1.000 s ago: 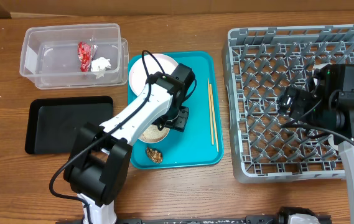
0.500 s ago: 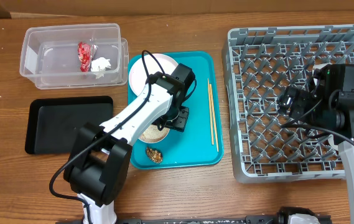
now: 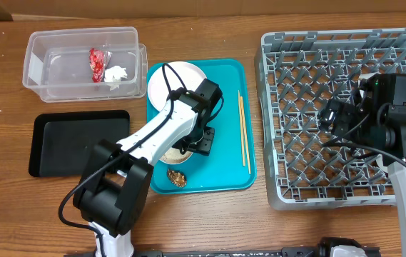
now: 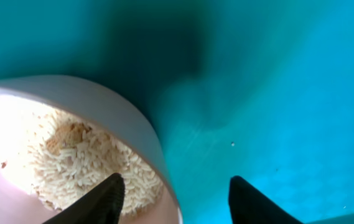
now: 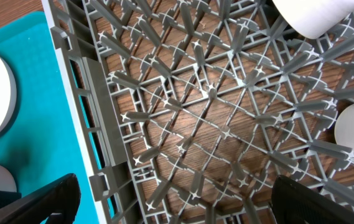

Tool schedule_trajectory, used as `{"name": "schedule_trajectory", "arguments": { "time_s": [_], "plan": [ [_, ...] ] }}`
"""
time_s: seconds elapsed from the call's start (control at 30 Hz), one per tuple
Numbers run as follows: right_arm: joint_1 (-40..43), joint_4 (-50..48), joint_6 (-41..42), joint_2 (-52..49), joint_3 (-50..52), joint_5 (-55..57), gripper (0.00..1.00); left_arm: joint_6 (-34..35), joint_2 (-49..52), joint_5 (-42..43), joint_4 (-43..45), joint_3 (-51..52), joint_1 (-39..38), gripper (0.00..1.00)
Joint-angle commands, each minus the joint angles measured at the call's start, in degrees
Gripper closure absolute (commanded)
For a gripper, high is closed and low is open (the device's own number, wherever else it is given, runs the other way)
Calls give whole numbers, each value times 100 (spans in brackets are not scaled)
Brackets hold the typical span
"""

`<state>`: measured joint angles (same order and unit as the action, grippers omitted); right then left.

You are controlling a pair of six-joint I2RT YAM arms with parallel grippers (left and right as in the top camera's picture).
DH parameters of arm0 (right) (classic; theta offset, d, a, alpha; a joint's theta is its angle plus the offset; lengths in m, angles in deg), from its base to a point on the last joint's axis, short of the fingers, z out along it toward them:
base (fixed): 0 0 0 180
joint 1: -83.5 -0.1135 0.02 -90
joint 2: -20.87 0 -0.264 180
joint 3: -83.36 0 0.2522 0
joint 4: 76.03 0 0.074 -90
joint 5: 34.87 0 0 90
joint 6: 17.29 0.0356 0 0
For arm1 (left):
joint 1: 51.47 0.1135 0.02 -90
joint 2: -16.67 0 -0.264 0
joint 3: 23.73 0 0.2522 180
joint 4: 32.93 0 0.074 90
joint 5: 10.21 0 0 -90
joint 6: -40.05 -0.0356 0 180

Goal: Sort waste into correct bins and load items into the dishwasher
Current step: 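Lift the pink bowl with the left gripper toward the black tray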

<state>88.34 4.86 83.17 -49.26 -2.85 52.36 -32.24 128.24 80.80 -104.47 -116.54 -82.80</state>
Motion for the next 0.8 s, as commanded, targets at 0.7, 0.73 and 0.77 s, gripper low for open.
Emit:
{"name": "schedule_trajectory", "arguments": {
  "time_s": [0.7, 0.73, 0.77],
  "plan": [
    [17, -57, 2, -20, -2, -35, 0, 57, 17, -9, -173, -116, -20, 96],
    [17, -57, 2, -20, -2, -35, 0, 59, 2, -9, -271, -212, -17, 96],
    [17, -57, 2, -20, -2, -35, 0, 57, -11, -17, -361, -302, -11, 96]
  ]
}}
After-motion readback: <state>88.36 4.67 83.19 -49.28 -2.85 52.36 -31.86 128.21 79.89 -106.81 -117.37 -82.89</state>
